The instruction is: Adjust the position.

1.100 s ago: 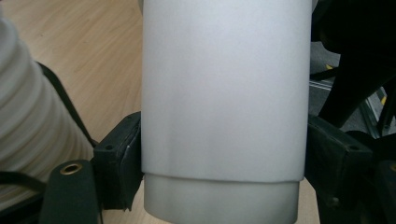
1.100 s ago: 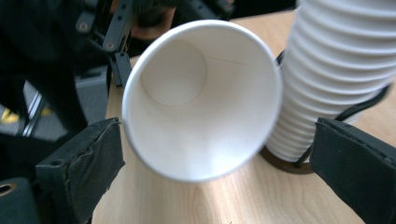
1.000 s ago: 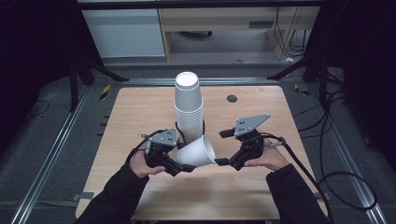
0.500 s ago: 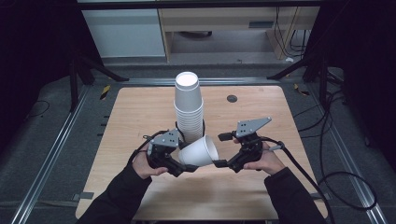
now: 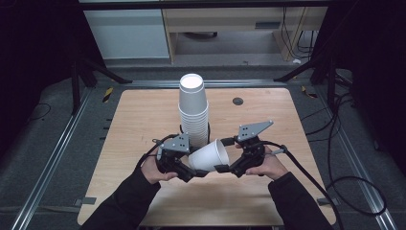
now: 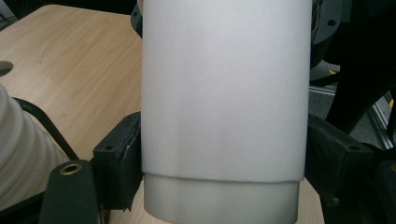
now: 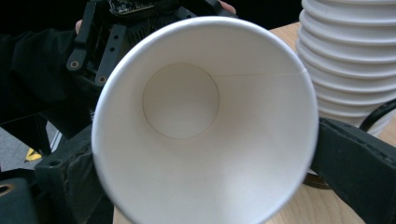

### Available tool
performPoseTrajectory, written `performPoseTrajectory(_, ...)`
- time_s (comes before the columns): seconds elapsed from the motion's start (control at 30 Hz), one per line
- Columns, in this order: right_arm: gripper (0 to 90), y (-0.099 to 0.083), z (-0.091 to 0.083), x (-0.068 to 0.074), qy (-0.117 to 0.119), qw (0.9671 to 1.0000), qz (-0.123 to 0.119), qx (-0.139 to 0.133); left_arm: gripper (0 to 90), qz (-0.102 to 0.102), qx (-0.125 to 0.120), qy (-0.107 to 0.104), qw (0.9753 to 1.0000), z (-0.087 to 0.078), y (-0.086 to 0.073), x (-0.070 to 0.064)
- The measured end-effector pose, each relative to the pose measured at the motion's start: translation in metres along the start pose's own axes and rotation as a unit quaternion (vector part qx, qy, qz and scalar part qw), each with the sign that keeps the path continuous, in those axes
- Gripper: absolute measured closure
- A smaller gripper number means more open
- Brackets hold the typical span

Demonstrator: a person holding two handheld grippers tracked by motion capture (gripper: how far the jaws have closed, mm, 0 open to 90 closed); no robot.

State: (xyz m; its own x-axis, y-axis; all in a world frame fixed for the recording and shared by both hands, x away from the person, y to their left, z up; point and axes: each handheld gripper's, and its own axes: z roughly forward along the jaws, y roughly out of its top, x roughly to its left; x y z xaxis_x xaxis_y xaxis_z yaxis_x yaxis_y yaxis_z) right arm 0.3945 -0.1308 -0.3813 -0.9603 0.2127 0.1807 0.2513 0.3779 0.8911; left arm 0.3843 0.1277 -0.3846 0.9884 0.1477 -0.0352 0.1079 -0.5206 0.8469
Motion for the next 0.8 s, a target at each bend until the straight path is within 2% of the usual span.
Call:
performPoseTrajectory(0.17,3.9,-0.0002,0.0034,0.0009,0.008,1.0,-0.002,0.006,21.9,0.008,0.005,0.001,1.0,0.0021,0.0016,-0.0011)
performPoseTrajectory(0.8,6.9,-0.0032,0.0099,-0.0015,0.03,0.9994,-0.002,0.015,21.8,0.013,0.01,-0.004,0.9999,0.0053,0.0025,-0.0024)
